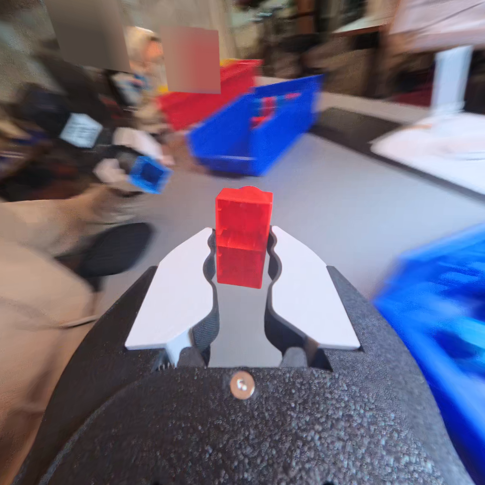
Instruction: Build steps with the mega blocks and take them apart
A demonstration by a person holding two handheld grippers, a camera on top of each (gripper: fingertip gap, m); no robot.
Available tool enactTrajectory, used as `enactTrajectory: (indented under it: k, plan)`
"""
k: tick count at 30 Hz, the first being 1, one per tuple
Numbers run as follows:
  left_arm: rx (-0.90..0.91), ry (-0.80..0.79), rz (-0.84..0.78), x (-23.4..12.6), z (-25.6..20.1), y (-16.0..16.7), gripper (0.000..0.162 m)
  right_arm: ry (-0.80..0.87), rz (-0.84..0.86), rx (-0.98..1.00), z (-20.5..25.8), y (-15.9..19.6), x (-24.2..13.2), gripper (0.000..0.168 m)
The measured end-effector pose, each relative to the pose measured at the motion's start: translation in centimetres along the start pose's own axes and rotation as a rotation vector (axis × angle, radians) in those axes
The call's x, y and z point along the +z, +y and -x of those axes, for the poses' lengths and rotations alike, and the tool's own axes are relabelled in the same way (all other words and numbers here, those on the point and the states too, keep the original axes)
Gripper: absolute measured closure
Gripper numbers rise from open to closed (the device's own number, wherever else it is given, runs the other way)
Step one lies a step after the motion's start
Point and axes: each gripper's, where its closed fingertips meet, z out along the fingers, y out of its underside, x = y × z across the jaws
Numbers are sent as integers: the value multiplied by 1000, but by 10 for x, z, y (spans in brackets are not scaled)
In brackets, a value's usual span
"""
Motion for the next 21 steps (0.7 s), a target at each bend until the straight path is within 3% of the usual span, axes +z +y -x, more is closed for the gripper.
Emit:
enactTrajectory:
  k: [4, 8, 16, 21]
  plan:
    - [-88, -33, 24, 6, 8, 24, 127, 502, 125, -68, -124, -18, -58, 131]
    - [-124, 25, 75, 22, -8, 43, 127, 741, 245, -18, -220, -20, -86, 131]
    - [-195, 88, 130, 39, -25, 74, 127, 827, 338, 88, -314, -11, -47, 130]
    - [-207, 92, 139, 41, -27, 80, 127, 848, 280, 52, -326, -22, -41, 122]
